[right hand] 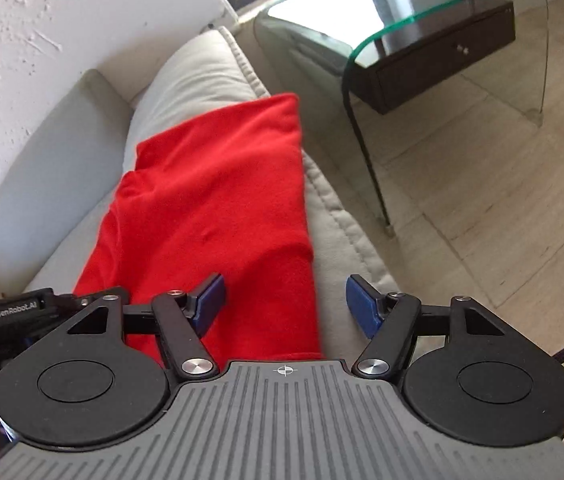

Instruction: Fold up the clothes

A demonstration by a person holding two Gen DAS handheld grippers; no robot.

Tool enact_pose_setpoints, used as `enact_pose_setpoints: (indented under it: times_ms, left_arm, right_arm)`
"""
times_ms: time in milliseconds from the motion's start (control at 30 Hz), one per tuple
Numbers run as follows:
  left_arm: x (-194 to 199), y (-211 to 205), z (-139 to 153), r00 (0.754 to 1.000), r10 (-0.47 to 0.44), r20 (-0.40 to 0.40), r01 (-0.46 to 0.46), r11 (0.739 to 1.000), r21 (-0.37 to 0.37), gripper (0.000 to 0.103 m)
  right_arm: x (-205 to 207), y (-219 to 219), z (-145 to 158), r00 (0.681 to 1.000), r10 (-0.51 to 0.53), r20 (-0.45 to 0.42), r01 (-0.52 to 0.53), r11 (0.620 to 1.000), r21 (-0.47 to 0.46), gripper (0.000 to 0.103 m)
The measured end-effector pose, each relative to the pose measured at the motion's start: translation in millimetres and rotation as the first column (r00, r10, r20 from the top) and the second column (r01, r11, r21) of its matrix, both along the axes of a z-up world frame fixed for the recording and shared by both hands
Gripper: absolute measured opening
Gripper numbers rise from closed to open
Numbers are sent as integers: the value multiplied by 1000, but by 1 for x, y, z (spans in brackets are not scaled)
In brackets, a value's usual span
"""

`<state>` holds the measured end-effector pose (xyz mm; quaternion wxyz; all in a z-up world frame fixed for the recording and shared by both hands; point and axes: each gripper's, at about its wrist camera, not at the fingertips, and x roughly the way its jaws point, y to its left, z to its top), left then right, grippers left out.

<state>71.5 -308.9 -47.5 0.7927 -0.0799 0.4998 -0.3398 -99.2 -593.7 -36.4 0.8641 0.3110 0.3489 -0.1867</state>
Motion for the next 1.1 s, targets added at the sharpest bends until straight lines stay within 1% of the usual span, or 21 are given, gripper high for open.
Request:
enact_pose_setpoints:
  times_ms: [33, 67, 167, 233, 267, 300, 333, 367, 433, 467, 500, 567, 600, 667, 733, 767, 800, 833, 867, 1000, 1100]
  left_arm:
    - [-6, 5, 10, 997, 42, 59, -45, 998, 52, 47]
    - [-13, 5, 17, 992, 57, 114, -67, 994, 85, 48]
    - [-30, -17, 25, 969, -20, 247, -3, 996, 91, 48]
    - [-41, -32, 31, 941, -71, 332, 39, 994, 100, 43]
    - [-47, -39, 34, 923, -96, 374, 60, 993, 106, 43]
    - [-52, -47, 37, 902, -121, 414, 80, 990, 113, 35]
    - [-55, -55, 35, 893, -144, 427, 95, 986, 135, 21]
    - [-51, -65, 24, 906, -166, 389, 101, 978, 181, 16]
    - [-46, -80, 5, 929, -194, 315, 111, 959, 262, 17]
    - [-48, -77, -1, 939, -187, 288, 104, 954, 282, 17]
    - [-51, -74, -5, 944, -184, 273, 99, 950, 297, 17]
    - [-59, -64, -4, 941, -193, 277, 102, 945, 310, 17]
    - [-62, -58, -2, 945, -197, 261, 108, 942, 319, 19]
    - [-70, -44, 7, 954, -190, 232, 113, 944, 309, 29]
    - [-82, -33, 20, 951, -185, 248, 107, 949, 295, 45]
    - [-89, -28, 28, 947, -183, 264, 104, 952, 287, 47]
    - [-95, -23, 37, 944, -181, 274, 104, 956, 274, 54]
    - [-102, -18, 46, 942, -179, 285, 104, 960, 260, 62]
    - [-109, -13, 54, 939, -177, 295, 104, 964, 247, 64]
    - [-131, 9, 84, 935, -157, 319, 97, 976, 197, 71]
    - [-143, 25, 101, 935, -136, 329, 80, 981, 178, 80]
  right_arm:
    - [-9, 7, 6, 1000, -10, 19, 11, 999, -43, 68]
    - [-16, 13, 16, 999, -13, 52, 16, 997, -70, 68]
    - [-31, 31, 41, 989, 5, 148, 11, 994, -104, 73]
    - [-25, 40, 49, 987, 26, 159, -9, 994, -110, 73]
    - [-15, 45, 47, 989, 49, 137, -31, 991, -130, 71]
    - [-2, 50, 42, 993, 68, 99, -51, 985, -164, 53]
    - [9, 56, 37, 995, 84, 58, -71, 978, -196, 38]
    - [18, 58, 28, 997, 83, 0, -81, 975, -208, 10]
    - [29, 63, 11, 992, 74, -98, -94, 971, -220, 9]
    - [26, 66, 6, 990, 79, -121, -104, 969, -222, 9]
    - [23, 68, 0, 986, 83, -143, -114, 968, -224, 9]
    - [8, 76, -2, 982, 86, -167, -123, 967, -225, 8]
    - [1, 80, -1, 978, 92, -185, -132, 967, -216, 9]
    - [-16, 87, 5, 971, 100, -218, -142, 972, -187, 16]
    - [-33, 95, 18, 974, 102, -204, -136, 978, -159, 18]
    - [-40, 98, 28, 977, 99, -189, -127, 982, -143, 33]
    - [-46, 101, 39, 980, 97, -172, -120, 985, -126, 57]
    - [-51, 104, 51, 984, 102, -149, -118, 987, -106, 63]
    - [-55, 108, 62, 986, 108, -126, -120, 989, -89, 70]
    - [-69, 132, 100, 986, 134, -103, -143, 986, -81, 81]
    - [-78, 150, 121, 985, 140, -106, -149, 985, -92, 82]
